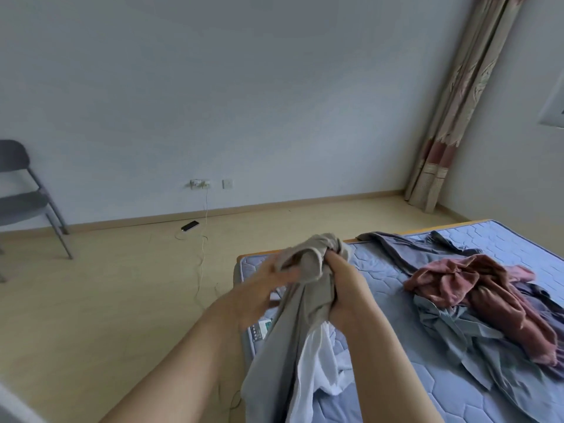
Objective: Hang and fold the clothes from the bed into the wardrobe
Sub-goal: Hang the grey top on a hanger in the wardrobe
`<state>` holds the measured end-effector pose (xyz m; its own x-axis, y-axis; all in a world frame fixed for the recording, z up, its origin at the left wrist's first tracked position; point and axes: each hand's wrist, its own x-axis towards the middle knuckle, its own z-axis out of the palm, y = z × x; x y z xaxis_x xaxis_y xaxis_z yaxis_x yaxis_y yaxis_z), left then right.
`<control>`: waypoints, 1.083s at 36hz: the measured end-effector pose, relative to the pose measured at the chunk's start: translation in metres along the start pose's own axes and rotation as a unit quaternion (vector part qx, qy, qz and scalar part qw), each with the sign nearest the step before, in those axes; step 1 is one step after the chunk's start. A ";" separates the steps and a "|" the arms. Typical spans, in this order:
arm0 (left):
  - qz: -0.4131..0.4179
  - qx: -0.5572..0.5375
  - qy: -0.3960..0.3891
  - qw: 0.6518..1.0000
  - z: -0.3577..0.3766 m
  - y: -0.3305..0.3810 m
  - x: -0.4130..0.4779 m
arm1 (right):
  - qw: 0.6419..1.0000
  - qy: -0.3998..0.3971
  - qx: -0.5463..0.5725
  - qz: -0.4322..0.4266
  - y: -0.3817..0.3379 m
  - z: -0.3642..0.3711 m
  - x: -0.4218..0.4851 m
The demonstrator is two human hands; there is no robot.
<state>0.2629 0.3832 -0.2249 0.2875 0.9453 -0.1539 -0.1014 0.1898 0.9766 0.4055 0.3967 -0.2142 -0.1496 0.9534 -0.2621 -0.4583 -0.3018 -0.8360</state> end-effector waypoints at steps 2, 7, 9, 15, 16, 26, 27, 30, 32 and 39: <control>-0.022 0.098 -0.039 0.994 0.005 -0.010 0.000 | 0.999 -0.029 0.041 -0.003 -0.008 0.002 0.000; -0.043 0.219 0.105 0.969 0.013 -0.012 0.008 | 0.997 -0.048 0.048 -0.035 -0.017 0.004 0.001; -0.032 0.190 0.138 0.972 0.011 -0.012 0.012 | 0.996 -0.043 0.068 -0.043 -0.014 0.005 0.002; 0.060 0.019 0.129 0.990 0.018 0.010 0.009 | 0.998 -0.056 -0.026 -0.026 0.012 0.002 0.000; 0.078 -0.004 0.118 0.990 0.019 0.013 0.010 | 0.997 -0.059 -0.038 -0.017 0.016 0.001 -0.001; 0.142 -0.161 0.100 0.972 -0.002 0.039 0.002 | 0.983 -0.105 -0.149 0.012 0.021 0.002 -0.007; 0.142 -0.138 0.108 0.974 -0.006 0.041 -0.001 | 0.982 -0.111 -0.154 0.005 0.021 0.005 -0.009; 0.143 -0.066 0.169 0.973 -0.013 0.046 -0.009 | 0.975 -0.134 -0.177 -0.017 0.020 0.017 -0.013; 0.148 -0.007 0.217 0.965 -0.016 0.048 -0.014 | 0.973 -0.147 -0.176 -0.028 0.018 0.027 -0.016; 0.163 0.047 0.303 0.938 -0.047 0.054 -0.056 | 0.956 -0.249 -0.155 -0.011 0.028 0.072 -0.023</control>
<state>0.1962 0.3532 -0.1703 -0.3411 0.9316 0.1253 0.0027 -0.1324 0.9912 0.3334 0.3657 -0.1972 -0.5768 0.8156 -0.0452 -0.1957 -0.1916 -0.9618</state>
